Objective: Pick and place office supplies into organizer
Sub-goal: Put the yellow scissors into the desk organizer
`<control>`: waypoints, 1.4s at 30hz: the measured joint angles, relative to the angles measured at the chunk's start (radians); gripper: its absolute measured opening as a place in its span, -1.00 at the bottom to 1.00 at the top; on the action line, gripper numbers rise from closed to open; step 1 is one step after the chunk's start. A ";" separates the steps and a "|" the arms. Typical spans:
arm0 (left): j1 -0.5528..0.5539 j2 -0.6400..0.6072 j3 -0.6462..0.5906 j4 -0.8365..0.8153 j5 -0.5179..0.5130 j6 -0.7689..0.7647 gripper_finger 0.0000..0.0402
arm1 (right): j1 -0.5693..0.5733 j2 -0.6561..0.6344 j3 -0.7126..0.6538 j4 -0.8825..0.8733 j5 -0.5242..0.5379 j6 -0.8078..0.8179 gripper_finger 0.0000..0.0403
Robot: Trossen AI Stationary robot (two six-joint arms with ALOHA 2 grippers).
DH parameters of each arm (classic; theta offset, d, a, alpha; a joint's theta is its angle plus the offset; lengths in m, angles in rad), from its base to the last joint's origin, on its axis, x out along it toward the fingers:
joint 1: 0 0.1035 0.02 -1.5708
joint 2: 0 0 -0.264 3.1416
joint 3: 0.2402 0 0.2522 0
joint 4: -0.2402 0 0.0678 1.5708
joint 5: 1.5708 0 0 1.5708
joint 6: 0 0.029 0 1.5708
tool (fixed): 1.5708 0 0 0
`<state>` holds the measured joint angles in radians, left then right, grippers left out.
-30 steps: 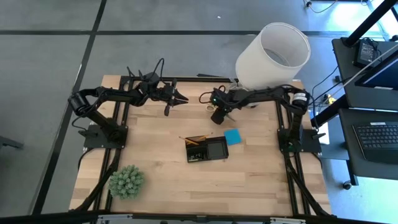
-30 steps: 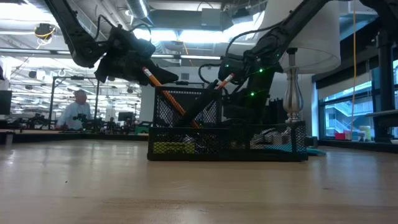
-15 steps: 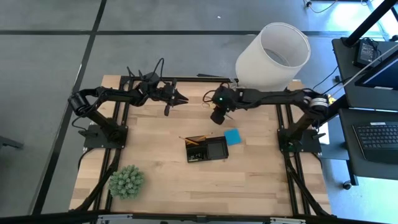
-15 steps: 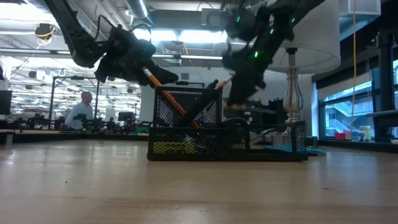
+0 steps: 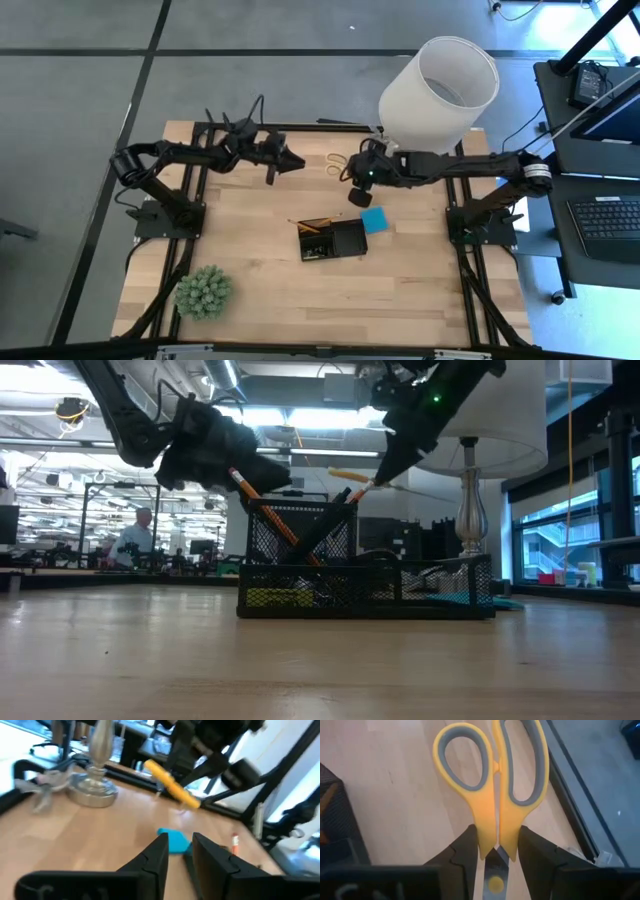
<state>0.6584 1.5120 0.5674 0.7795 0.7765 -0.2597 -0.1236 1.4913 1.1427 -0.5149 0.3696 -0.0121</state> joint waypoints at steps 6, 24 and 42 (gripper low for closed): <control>-0.058 0.000 0.052 0.033 -0.064 -0.156 -0.36 | 0.040 0.004 0.000 0.009 0.112 -0.062 -0.39; -0.114 0.000 0.203 -0.230 -0.235 -0.277 -0.07 | 0.054 0.004 0.000 0.016 0.130 -0.105 -0.39; -0.181 0.001 0.203 -0.205 -0.407 -0.339 -0.06 | 0.054 0.004 0.001 0.029 0.129 -0.105 -0.39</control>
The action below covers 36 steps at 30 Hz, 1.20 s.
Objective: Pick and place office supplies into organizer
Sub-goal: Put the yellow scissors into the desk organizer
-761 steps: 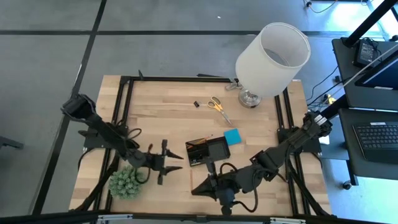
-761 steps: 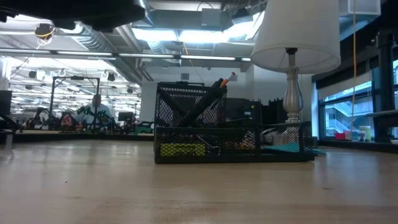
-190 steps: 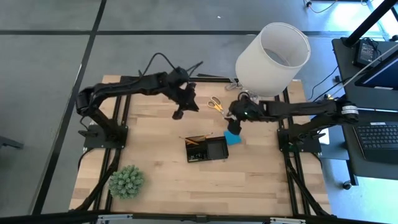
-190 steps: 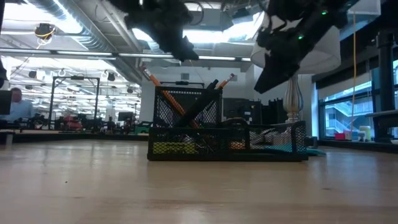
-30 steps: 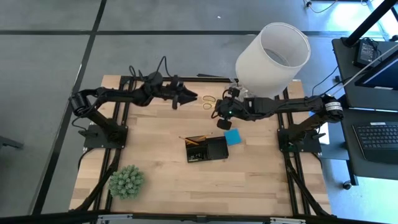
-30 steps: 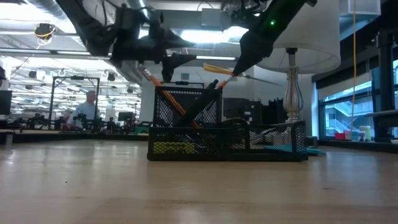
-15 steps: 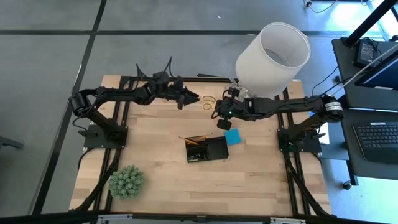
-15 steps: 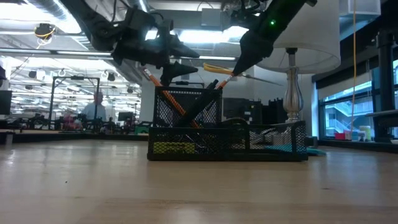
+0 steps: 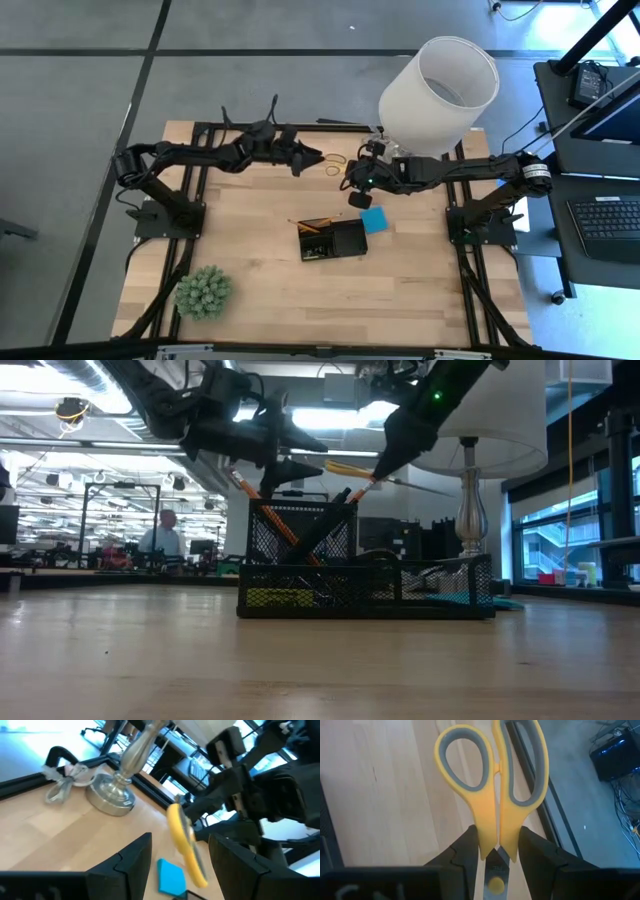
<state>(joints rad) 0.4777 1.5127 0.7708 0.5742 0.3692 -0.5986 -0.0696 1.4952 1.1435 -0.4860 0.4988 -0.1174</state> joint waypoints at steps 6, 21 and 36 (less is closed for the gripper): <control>-0.010 0.000 0.000 -0.001 -0.047 -0.026 -0.06 | 0.000 0.000 0.000 0.010 0.000 0.000 -0.39; -0.045 0.009 0.031 0.016 -0.067 -0.064 -0.06 | 0.000 0.000 0.000 0.063 -0.002 -0.025 -0.39; -0.045 0.090 0.103 -0.028 -0.053 -0.061 -0.33 | 0.000 0.000 0.000 0.047 -0.002 -0.030 -0.39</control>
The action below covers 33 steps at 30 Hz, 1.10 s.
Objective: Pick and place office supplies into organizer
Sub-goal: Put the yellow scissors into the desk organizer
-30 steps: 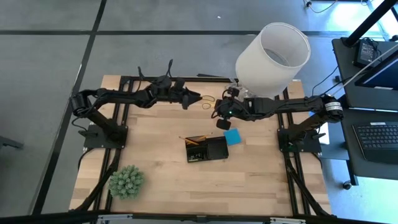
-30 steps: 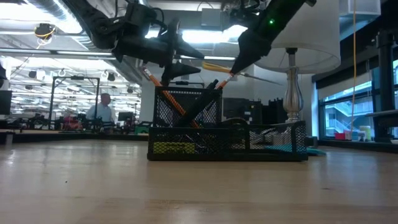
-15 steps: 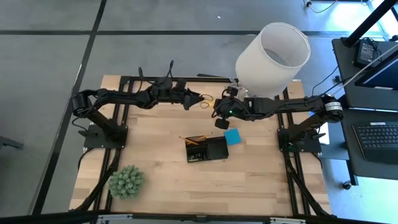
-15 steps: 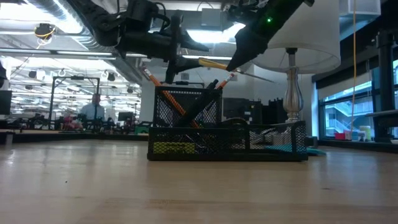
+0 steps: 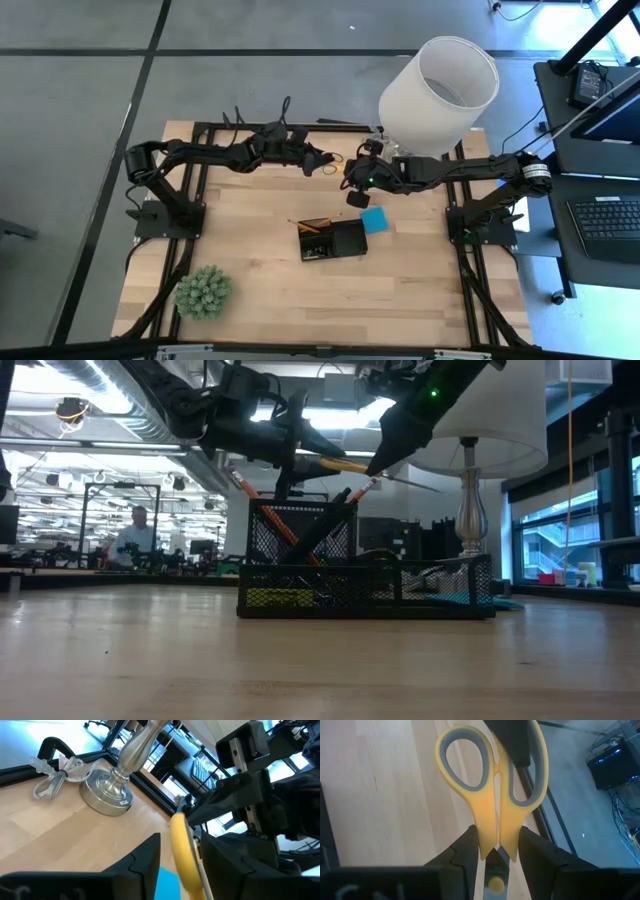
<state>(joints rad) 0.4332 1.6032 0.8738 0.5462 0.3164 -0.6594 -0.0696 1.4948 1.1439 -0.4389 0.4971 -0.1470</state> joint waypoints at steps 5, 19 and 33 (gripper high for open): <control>0.000 0.000 0.000 0.003 0.009 0.001 -0.49 | 0.000 0.000 0.000 0.000 0.000 -0.013 -0.39; 0.000 0.000 0.001 0.018 0.014 0.124 -0.88 | 0.000 -0.001 0.000 0.000 0.002 -0.013 -0.40; 0.005 0.000 0.000 0.015 0.067 0.185 -0.88 | 0.006 -0.002 0.000 -0.113 0.000 0.031 0.05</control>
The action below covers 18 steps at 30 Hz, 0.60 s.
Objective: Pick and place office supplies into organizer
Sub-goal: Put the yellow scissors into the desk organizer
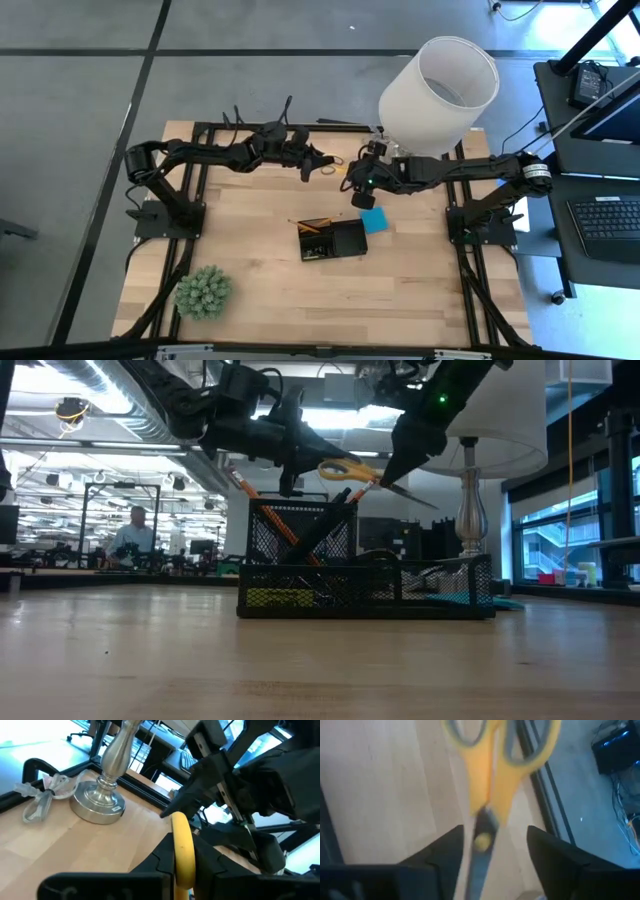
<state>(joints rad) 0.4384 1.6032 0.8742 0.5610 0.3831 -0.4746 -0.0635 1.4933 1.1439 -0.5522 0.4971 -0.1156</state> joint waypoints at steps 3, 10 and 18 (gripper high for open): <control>0.018 -0.005 0.000 -0.019 0.013 0.032 -0.88 | 0.015 -0.007 0.002 -0.056 0.000 0.035 0.26; 0.082 -0.054 0.010 -0.092 0.171 0.067 -0.88 | 0.024 -0.049 0.023 -0.292 0.001 0.243 0.53; 0.063 -0.143 0.152 -0.534 0.203 0.398 -0.88 | 0.024 -0.071 0.007 -0.476 -0.001 0.416 0.55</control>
<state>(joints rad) 0.5013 1.4606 1.0260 0.0267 0.5860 -0.0761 -0.0391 1.4221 1.1511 -1.0282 0.4964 0.3006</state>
